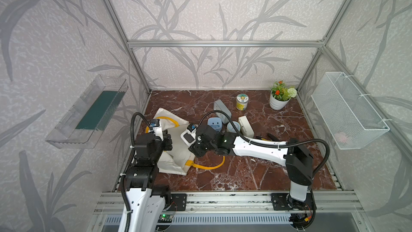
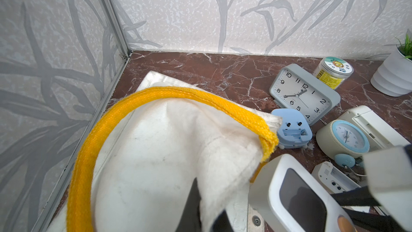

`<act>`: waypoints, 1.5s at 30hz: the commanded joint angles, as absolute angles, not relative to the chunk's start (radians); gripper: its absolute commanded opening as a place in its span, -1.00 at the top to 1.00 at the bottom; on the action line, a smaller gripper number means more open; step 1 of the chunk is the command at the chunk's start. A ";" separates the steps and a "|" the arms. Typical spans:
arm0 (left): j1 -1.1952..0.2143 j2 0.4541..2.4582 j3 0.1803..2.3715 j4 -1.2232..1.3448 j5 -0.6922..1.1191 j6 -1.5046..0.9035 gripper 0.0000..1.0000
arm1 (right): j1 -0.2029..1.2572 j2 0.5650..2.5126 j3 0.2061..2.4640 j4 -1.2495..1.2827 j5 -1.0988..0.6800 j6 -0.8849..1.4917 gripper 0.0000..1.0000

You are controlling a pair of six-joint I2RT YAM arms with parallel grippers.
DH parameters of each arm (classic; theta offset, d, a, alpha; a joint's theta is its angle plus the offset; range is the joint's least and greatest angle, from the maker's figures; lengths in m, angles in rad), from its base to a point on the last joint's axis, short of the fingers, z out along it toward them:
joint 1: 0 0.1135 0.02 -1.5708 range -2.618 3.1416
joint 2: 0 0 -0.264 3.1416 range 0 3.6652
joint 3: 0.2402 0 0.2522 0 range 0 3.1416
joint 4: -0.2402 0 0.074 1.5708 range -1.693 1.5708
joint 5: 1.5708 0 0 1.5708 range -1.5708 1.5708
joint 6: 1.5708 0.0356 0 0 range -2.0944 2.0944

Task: Take the alarm clock out of the canvas bag
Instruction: Pick up the alarm from the canvas bag, then place the alarm at the center of the board.

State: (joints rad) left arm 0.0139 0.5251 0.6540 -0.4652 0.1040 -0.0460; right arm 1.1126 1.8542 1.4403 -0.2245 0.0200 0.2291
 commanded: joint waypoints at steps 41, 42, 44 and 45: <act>0.013 0.516 0.701 -0.511 0.109 -0.004 1.00 | 0.841 2.301 2.120 -0.574 0.082 0.190 0.08; 0.012 0.515 0.703 -0.511 0.110 -0.001 1.00 | 0.841 2.330 2.162 -0.598 0.081 0.188 0.08; 0.012 0.515 0.707 -0.512 0.114 0.000 1.00 | 0.838 2.384 2.243 -0.645 0.081 0.188 0.08; 0.013 0.515 0.707 -0.512 0.117 0.002 1.00 | 0.836 2.412 2.282 -0.668 0.081 0.187 0.08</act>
State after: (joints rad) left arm 0.0139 0.5247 0.6701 -0.4965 0.1074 -0.0185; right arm 0.8421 2.3722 2.1956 -0.5785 0.0776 0.1902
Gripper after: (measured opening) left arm 0.060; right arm 0.679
